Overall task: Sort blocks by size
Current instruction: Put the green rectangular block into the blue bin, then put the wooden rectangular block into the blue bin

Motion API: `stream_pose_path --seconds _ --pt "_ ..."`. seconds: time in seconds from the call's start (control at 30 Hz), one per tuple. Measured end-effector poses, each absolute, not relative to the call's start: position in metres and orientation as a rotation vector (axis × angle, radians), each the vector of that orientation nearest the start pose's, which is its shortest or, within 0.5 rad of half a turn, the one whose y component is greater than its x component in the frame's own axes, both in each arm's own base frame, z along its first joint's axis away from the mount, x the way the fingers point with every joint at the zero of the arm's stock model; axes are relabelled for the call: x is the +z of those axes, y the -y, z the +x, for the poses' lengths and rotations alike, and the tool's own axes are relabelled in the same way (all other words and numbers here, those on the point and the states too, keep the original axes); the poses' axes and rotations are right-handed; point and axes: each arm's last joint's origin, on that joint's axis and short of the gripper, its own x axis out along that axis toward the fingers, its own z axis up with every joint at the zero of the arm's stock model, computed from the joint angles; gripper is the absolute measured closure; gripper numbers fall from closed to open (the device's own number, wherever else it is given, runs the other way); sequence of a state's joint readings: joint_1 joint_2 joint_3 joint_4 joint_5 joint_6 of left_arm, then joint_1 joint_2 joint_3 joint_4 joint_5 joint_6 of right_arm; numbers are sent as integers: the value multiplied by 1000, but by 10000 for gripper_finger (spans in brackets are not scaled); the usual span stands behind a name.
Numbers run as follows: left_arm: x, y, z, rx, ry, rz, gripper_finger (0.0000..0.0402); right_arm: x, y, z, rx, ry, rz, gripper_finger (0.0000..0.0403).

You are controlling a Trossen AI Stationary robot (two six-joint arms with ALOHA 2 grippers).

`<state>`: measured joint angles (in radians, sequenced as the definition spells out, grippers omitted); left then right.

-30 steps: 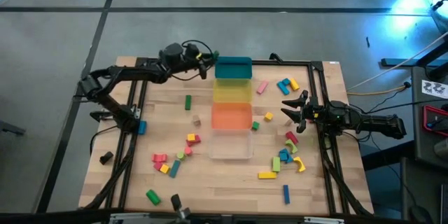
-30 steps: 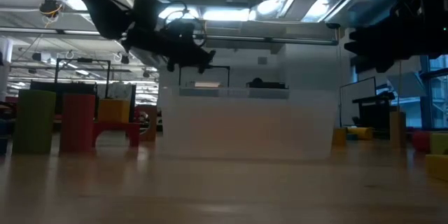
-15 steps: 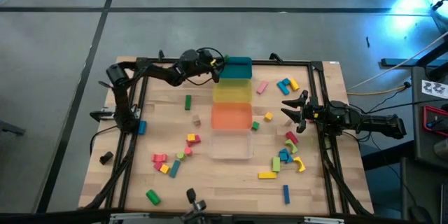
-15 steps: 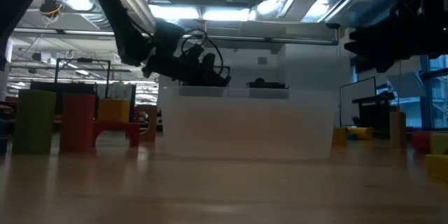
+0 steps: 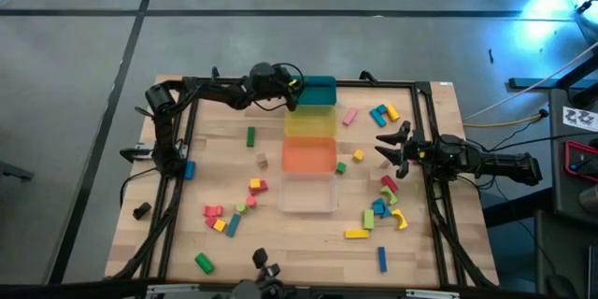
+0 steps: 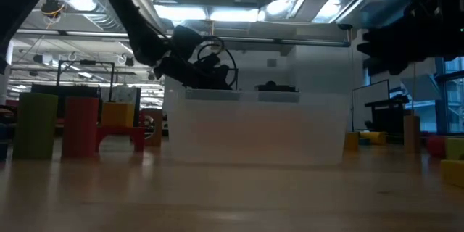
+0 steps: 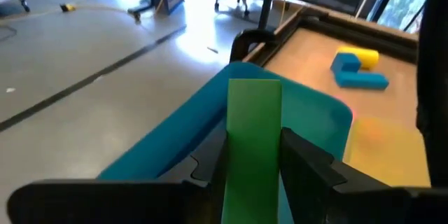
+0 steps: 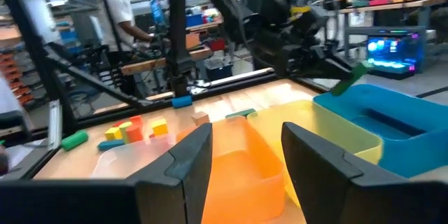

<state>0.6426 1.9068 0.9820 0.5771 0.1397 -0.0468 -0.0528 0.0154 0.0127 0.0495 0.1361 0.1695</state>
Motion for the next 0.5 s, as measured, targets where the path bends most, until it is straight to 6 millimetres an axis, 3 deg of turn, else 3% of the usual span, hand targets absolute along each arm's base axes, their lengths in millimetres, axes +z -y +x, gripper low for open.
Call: stream_pose_path --seconds 0.1,0.27,0.5 --pt "161 -233 318 504 -327 -177 286 176 8 96 -152 60 168 231" --pt "162 -234 318 517 -319 -169 227 194 6 92 -89 114 144 224" --pt "162 -234 318 532 -311 -208 183 209 4 84 -54 6 127 184"
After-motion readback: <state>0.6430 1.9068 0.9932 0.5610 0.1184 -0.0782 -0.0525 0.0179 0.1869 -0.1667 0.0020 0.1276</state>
